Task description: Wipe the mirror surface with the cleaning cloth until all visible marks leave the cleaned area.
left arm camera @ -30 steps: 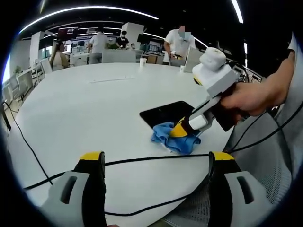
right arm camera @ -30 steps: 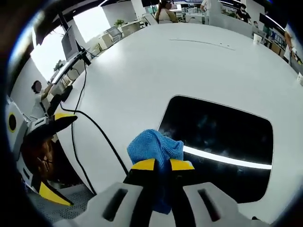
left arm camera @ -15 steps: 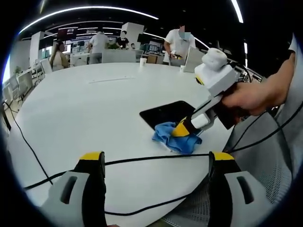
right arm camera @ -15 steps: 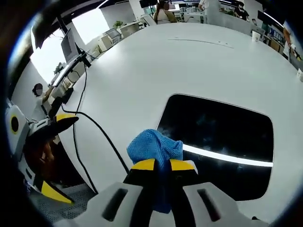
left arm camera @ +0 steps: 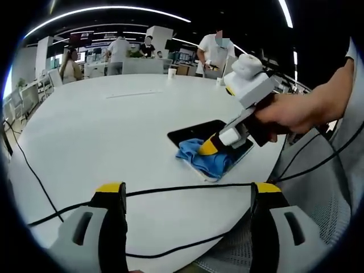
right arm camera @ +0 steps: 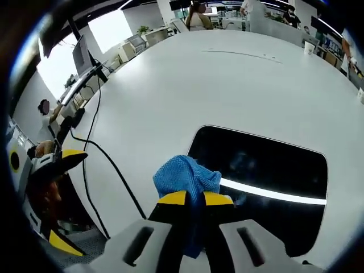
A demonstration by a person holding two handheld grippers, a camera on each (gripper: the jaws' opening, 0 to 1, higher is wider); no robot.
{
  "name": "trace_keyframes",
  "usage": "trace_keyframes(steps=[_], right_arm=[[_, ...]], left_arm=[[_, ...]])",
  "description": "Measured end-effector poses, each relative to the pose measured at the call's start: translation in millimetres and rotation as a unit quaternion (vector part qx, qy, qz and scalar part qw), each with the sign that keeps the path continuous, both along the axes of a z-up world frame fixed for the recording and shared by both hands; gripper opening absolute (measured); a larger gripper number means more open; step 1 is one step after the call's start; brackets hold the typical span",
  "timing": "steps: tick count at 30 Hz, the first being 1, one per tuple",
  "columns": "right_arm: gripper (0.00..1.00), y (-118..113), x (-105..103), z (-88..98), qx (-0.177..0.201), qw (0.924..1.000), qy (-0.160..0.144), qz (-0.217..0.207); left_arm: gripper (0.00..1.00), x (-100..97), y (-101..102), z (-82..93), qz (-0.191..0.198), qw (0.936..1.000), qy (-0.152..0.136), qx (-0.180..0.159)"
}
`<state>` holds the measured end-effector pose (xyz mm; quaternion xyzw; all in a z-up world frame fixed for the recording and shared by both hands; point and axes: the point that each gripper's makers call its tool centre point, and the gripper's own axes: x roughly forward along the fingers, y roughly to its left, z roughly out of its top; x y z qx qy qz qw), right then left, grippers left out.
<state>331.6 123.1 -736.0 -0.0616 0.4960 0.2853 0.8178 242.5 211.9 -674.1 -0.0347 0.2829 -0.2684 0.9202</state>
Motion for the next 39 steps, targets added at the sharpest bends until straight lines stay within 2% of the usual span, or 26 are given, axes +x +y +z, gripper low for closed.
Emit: trace_keyframes(steps=[7, 12, 21, 26, 29, 31, 34, 39], right_arm=[[0.04, 3, 12, -0.1, 0.003, 0.9999, 0.012, 0.004], [0.04, 7, 24, 0.2, -0.007, 0.9997, -0.003, 0.021], [0.04, 10, 51, 0.3, -0.011, 0.9997, -0.006, 0.021], [0.04, 11, 63, 0.3, -0.006, 0.9997, -0.007, 0.021], [0.04, 12, 68, 0.5, -0.003, 0.9998, -0.002, 0.019], [0.04, 13, 70, 0.4, -0.002, 0.9999, 0.001, 0.016], [0.04, 14, 72, 0.3, -0.003, 0.9999, 0.000, 0.017], [0.04, 15, 77, 0.1, -0.001, 0.9999, 0.001, 0.013]], left_arm=[[0.89, 3.9, 2, 0.7, 0.002, 1.0000, -0.001, -0.001], [0.89, 5.4, 3, -0.8, 0.000, 1.0000, 0.000, 0.003], [0.89, 5.7, 8, -3.2, 0.003, 1.0000, 0.004, 0.004], [0.87, 6.1, 6, 2.6, 0.008, 1.0000, -0.001, -0.003], [0.89, 6.0, 5, 4.2, 0.015, 0.9998, 0.000, -0.015], [0.92, 7.2, 5, 7.2, 0.025, 0.9990, 0.000, -0.036], [0.93, 7.2, 7, 4.9, 0.022, 0.9995, -0.001, -0.024], [0.96, 9.4, 8, 6.3, 0.024, 0.9994, -0.005, -0.023]])
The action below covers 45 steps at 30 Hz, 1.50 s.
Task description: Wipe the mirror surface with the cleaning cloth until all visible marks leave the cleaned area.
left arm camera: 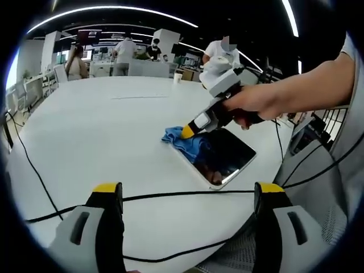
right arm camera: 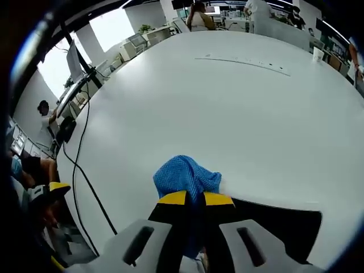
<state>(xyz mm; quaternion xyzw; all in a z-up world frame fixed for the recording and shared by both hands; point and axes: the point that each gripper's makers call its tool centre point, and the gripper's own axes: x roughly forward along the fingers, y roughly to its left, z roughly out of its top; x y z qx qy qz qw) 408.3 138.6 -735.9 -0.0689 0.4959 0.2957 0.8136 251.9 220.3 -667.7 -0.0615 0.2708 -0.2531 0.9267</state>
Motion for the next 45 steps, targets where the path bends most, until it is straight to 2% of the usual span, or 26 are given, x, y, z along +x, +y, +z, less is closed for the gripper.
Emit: trace_keyframes(steps=[3, 6, 11, 16, 19, 27, 32, 40, 45], right_arm=[[0.04, 1, 2, -0.3, 0.000, 1.0000, 0.000, 0.004], [0.04, 1, 2, -0.4, -0.001, 1.0000, 0.001, 0.001], [0.04, 1, 1, -0.6, -0.004, 0.9998, -0.012, 0.012], [0.04, 1, 1, -0.7, -0.003, 0.9999, -0.011, 0.006], [0.04, 1, 1, -0.8, -0.003, 0.9999, -0.012, 0.009], [0.04, 0, 1, -0.5, 0.001, 0.9999, -0.014, 0.007], [0.04, -3, 2, -0.5, -0.003, 0.9999, -0.013, 0.008], [0.03, -15, 3, -0.3, -0.005, 0.9999, -0.012, 0.001], [0.03, -23, 5, -0.5, -0.007, 0.9999, -0.012, -0.002]], left_arm=[[0.99, 2.6, 0, 1.5, 0.003, 1.0000, -0.006, -0.001], [0.99, 3.7, -4, 4.4, -0.004, 0.9998, -0.018, 0.004], [0.99, 5.3, -5, 5.2, -0.004, 0.9997, -0.023, 0.003], [0.99, 5.1, -6, 7.9, -0.003, 0.9996, -0.027, -0.003], [0.99, 4.8, -7, 12.2, -0.005, 0.9991, -0.041, -0.006], [0.99, 6.1, -6, 10.2, -0.002, 0.9995, -0.030, -0.003], [0.99, 3.4, -9, 5.8, -0.011, 0.9997, -0.021, 0.011], [0.99, -0.7, -12, 4.8, -0.008, 0.9999, -0.007, 0.003], [0.99, 0.4, -14, 6.6, -0.008, 0.9999, -0.011, 0.006]])
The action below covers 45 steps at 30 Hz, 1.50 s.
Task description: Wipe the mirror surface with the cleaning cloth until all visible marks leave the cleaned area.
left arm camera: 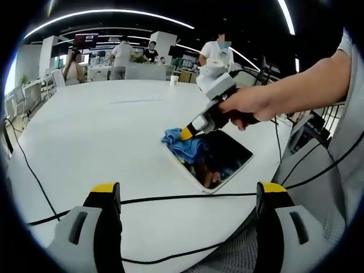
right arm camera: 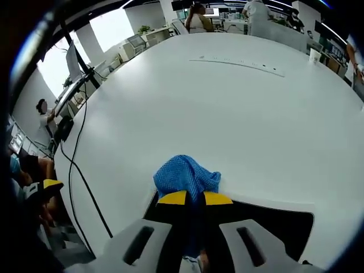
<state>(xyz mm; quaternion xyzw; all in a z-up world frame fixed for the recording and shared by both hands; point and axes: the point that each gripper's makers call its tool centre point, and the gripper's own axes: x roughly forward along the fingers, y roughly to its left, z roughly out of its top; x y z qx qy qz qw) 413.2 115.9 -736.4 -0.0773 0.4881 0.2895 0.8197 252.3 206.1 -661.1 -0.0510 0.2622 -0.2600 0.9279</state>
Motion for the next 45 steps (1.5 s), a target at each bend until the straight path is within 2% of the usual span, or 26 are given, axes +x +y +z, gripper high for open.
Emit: trace_keyframes(steps=[16, 26, 34, 40, 45], right_arm=[[0.03, -16, 3, 0.8, -0.005, 1.0000, 0.000, -0.007], [0.04, -36, 7, 0.5, -0.009, 0.9998, 0.001, -0.020], [0.04, -34, 6, 0.4, -0.012, 0.9996, -0.003, -0.025], [0.04, -38, 1, 0.1, -0.012, 0.9995, -0.001, -0.029], [0.04, -42, -12, 0.1, -0.011, 0.9994, -0.003, -0.032]], left_arm=[[0.99, 3.6, -7, 2.4, -0.012, 0.9999, -0.003, 0.009], [0.99, 6.6, -14, -1.4, -0.017, 0.9998, 0.000, 0.006], [0.99, 4.4, -16, 2.8, -0.026, 0.9996, -0.003, 0.007], [0.99, 4.5, -11, 2.8, -0.016, 0.9999, -0.002, 0.003], [0.99, 7.0, -13, 3.3, -0.013, 0.9999, -0.007, -0.001]])
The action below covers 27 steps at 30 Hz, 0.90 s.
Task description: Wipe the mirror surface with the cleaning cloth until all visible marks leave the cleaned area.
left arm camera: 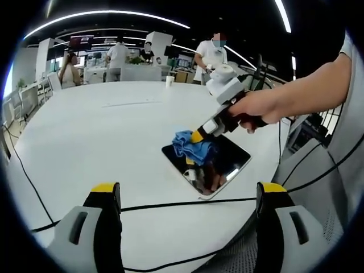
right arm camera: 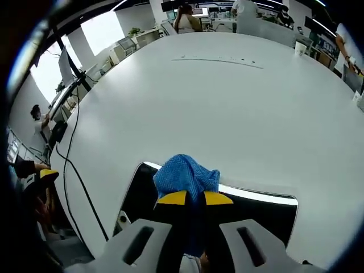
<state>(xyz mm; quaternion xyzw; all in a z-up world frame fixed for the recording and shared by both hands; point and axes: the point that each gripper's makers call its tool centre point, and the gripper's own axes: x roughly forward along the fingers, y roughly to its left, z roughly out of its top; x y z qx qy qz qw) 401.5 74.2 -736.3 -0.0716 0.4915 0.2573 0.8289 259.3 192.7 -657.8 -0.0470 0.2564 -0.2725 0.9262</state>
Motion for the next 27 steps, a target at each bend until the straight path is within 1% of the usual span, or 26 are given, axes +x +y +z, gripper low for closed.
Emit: trace_keyframes(steps=[4, 7, 12, 18, 27], right_arm=[[0.04, -3, -7, -0.1, 0.000, 1.0000, -0.001, 0.002], [0.04, -5, -11, -0.4, 0.002, 1.0000, 0.000, 0.001], [0.04, -6, -19, -0.2, 0.003, 1.0000, 0.000, -0.002], [0.04, -7, -27, 0.0, 0.002, 1.0000, -0.006, -0.002], [0.04, -10, -42, -0.1, 0.003, 0.9999, -0.009, 0.001]], left_arm=[[0.99, 0.9, -6, -2.1, -0.003, 1.0000, 0.001, 0.000], [0.99, 3.2, -9, 2.6, -0.007, 1.0000, -0.005, 0.000], [0.99, 7.7, -6, 7.9, 0.000, 0.9999, -0.012, -0.001], [0.99, 8.3, -2, 10.2, 0.013, 0.9998, -0.016, 0.000], [0.99, 6.8, -6, 7.9, 0.016, 0.9997, -0.017, 0.001]])
